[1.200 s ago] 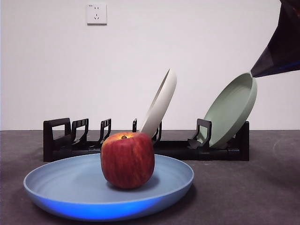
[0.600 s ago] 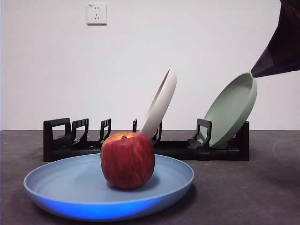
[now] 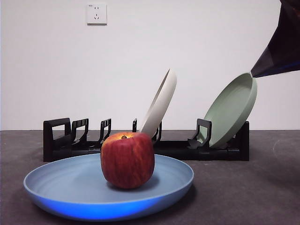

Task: Take the blue plate from the plate rack,put the plate on the table,take the apple from the table,put the apple in the plate

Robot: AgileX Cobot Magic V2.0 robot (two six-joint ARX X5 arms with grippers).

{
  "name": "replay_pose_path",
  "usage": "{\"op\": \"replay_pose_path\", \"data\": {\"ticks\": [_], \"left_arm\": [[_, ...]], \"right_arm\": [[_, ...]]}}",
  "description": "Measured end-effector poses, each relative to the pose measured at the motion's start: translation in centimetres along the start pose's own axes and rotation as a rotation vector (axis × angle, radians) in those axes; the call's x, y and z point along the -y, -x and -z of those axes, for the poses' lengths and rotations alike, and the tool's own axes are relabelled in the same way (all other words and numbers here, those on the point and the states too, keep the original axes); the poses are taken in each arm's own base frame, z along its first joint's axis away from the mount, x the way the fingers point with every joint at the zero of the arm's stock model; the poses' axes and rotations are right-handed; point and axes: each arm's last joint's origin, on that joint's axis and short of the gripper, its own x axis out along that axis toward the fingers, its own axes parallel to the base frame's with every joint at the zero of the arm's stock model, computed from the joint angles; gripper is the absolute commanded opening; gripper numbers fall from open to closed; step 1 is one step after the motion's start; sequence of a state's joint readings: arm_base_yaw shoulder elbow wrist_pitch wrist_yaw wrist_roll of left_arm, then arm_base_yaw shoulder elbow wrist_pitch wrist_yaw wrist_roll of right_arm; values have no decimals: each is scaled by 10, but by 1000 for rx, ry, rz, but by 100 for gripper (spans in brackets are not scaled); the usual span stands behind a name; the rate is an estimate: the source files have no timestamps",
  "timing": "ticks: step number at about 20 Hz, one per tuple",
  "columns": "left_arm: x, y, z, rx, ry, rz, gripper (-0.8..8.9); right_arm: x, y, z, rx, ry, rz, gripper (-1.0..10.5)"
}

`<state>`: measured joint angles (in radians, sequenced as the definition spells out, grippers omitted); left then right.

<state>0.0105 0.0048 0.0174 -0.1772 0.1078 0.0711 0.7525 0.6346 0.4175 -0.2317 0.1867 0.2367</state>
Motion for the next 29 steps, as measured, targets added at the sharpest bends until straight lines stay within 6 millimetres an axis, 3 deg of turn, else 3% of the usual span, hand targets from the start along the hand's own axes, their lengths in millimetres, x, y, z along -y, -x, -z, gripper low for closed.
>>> {"op": "replay_pose_path", "data": {"ticks": [13, 19, 24, 29], "left_arm": [[0, 0, 0, 0, 0, 0, -3], [0, 0, 0, 0, 0, 0, -3], [0, 0, 0, 0, 0, 0, -3], [0, 0, 0, 0, 0, 0, -3]], "right_arm": [[1, 2, 2, -12, 2, 5, 0], [36, 31, -2, 124, -83, 227, 0], [66, 38, 24, 238, -126, 343, 0], [75, 34, 51, 380, -95, 384, 0]]}}
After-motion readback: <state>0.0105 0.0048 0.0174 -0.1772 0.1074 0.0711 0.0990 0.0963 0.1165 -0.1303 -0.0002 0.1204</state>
